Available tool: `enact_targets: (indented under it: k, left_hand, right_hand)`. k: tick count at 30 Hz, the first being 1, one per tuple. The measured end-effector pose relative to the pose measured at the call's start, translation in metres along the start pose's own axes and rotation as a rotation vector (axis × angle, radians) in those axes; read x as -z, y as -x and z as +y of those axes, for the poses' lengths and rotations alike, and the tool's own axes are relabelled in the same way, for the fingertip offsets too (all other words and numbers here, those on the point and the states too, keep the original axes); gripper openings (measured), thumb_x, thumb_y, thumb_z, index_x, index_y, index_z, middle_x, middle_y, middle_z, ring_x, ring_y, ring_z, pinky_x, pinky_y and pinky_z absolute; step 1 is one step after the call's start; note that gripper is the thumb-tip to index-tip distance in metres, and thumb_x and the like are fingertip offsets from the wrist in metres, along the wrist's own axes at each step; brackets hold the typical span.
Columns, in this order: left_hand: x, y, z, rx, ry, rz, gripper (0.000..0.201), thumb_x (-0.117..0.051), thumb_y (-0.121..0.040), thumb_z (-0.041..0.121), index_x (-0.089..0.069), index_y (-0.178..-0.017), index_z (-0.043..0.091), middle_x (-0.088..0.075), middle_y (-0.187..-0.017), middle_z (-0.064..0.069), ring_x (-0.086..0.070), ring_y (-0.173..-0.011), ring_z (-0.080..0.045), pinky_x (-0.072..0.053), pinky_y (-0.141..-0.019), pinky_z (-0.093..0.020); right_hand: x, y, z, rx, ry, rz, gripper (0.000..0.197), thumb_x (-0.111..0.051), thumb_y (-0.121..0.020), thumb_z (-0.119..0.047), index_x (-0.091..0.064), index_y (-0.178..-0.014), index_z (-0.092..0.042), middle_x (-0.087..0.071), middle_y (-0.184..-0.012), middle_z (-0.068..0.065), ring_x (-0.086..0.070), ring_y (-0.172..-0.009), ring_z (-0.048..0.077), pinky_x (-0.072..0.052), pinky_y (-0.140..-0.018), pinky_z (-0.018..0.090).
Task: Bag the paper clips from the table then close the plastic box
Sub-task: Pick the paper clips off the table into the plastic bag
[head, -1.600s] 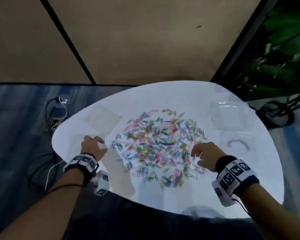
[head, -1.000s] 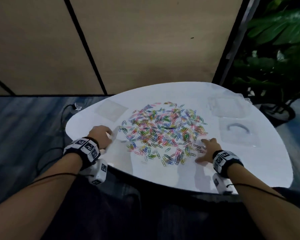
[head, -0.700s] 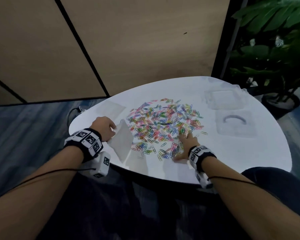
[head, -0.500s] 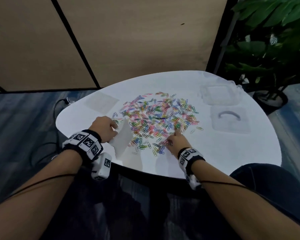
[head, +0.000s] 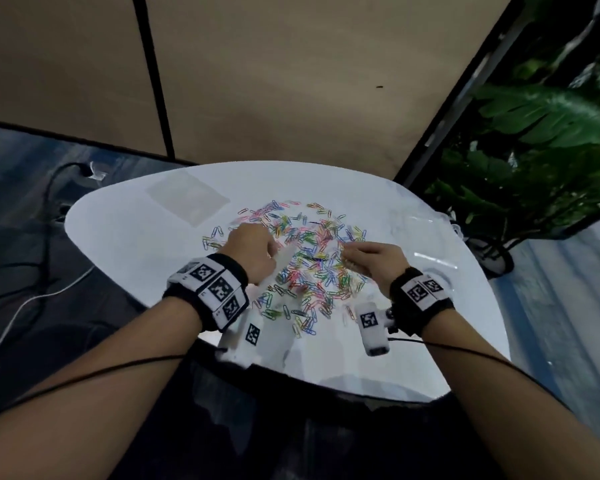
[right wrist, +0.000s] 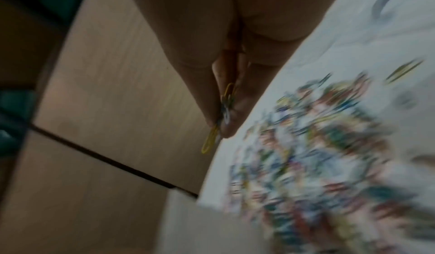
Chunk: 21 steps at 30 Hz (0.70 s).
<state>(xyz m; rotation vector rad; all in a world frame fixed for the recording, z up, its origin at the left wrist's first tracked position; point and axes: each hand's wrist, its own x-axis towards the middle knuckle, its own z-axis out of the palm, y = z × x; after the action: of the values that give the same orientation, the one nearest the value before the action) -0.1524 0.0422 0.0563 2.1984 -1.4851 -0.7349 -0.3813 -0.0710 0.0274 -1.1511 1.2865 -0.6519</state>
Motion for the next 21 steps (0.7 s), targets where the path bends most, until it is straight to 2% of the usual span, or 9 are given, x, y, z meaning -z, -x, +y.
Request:
enact_targets:
  k: [2, 4, 7, 11, 13, 15, 17, 19, 21]
  left_hand:
    - [-0.004, -0.004, 0.011, 0.005, 0.097, 0.008, 0.011, -0.067, -0.087, 0.010, -0.075, -0.093, 0.012, -0.074, -0.084, -0.006, -0.073, -0.061, -0.020, -0.062, -0.065, -0.029]
    - [-0.008, -0.007, 0.024, 0.003, 0.140, 0.046, 0.008, -0.066, -0.090, 0.014, -0.073, -0.093, 0.012, -0.071, -0.078, -0.004, -0.071, -0.052, -0.017, -0.057, -0.054, -0.024]
    - [-0.016, -0.012, 0.037, -0.015, 0.185, 0.106, 0.013, -0.066, -0.090, 0.014, -0.076, -0.098, 0.011, -0.072, -0.080, -0.005, -0.066, -0.060, -0.016, -0.051, -0.064, -0.021]
    - [-0.025, -0.019, 0.050, 0.007, 0.371, 0.072, 0.012, -0.064, -0.091, 0.001, -0.072, -0.100, 0.003, -0.070, -0.076, -0.007, -0.073, -0.056, -0.016, -0.064, -0.065, -0.033]
    - [-0.031, -0.022, 0.055, -0.031, 0.379, 0.085, 0.010, -0.065, -0.092, 0.004, -0.072, -0.098, 0.003, -0.073, -0.080, -0.012, -0.075, -0.063, -0.022, -0.064, -0.072, -0.038]
    - [-0.038, -0.027, 0.057, -0.070, 0.363, 0.119, 0.008, -0.068, -0.090, 0.008, -0.074, -0.094, 0.005, -0.075, -0.081, -0.011, -0.075, -0.066, -0.021, -0.064, -0.072, -0.035]
    - [-0.042, -0.034, 0.059, -0.087, 0.341, 0.141, 0.008, -0.069, -0.089, 0.008, -0.075, -0.093, 0.007, -0.076, -0.081, -0.008, -0.073, -0.064, -0.014, -0.064, -0.067, -0.026]
    - [-0.041, -0.037, 0.063, -0.106, 0.350, 0.150, 0.007, -0.069, -0.089, 0.006, -0.075, -0.093, 0.006, -0.075, -0.081, -0.007, -0.073, -0.062, -0.012, -0.063, -0.064, -0.023]
    - [-0.039, -0.039, 0.066, -0.126, 0.353, 0.144, 0.008, -0.069, -0.088, 0.006, -0.075, -0.094, 0.006, -0.075, -0.081, -0.008, -0.074, -0.062, -0.013, -0.063, -0.066, -0.025]
  right_hand:
    - [-0.019, 0.011, -0.030, 0.039, -0.109, -0.118, 0.023, -0.075, -0.079, 0.002, -0.071, -0.101, 0.006, -0.073, -0.097, 0.021, -0.070, -0.083, 0.025, -0.059, -0.075, 0.025]
    - [-0.037, 0.019, -0.044, 0.079, -0.106, -0.189, 0.023, -0.075, -0.079, 0.000, -0.071, -0.101, 0.003, -0.074, -0.094, 0.017, -0.071, -0.080, 0.022, -0.059, -0.074, 0.025]
    - [-0.051, 0.018, -0.041, 0.135, 0.025, -0.153, 0.021, -0.081, -0.075, -0.005, -0.074, -0.094, -0.002, -0.076, -0.089, 0.016, -0.072, -0.077, 0.026, -0.060, -0.077, 0.034]
    - [-0.049, 0.000, -0.029, 0.217, 0.280, -0.020, 0.015, -0.080, -0.077, -0.018, -0.076, -0.092, -0.014, -0.076, -0.087, 0.009, -0.074, -0.079, 0.023, -0.061, -0.078, 0.037]
    - [-0.043, -0.012, -0.025, 0.191, 0.359, -0.009, 0.006, -0.074, -0.081, -0.017, -0.075, -0.087, -0.019, -0.076, -0.093, 0.010, -0.073, -0.081, 0.023, -0.061, -0.079, 0.041]
    - [-0.042, -0.018, -0.021, 0.128, 0.386, -0.060, 0.006, -0.072, -0.080, -0.015, -0.072, -0.081, -0.020, -0.075, -0.096, 0.014, -0.073, -0.081, 0.026, -0.061, -0.079, 0.044]
    - [-0.041, -0.021, -0.023, 0.141, 0.423, -0.046, 0.003, -0.073, -0.080, -0.014, -0.070, -0.082, -0.013, -0.074, -0.085, 0.010, -0.072, -0.076, 0.024, -0.061, -0.072, 0.032]
    - [-0.040, -0.018, -0.031, 0.234, 0.513, 0.016, 0.010, -0.068, -0.086, -0.012, -0.071, -0.079, -0.006, -0.072, -0.074, 0.009, -0.070, -0.067, 0.021, -0.056, -0.056, 0.016]
    - [-0.038, -0.023, -0.032, 0.259, 0.537, 0.018, 0.024, -0.057, -0.090, -0.009, -0.072, -0.071, -0.007, -0.071, -0.069, 0.009, -0.069, -0.065, 0.027, -0.057, -0.057, 0.025]
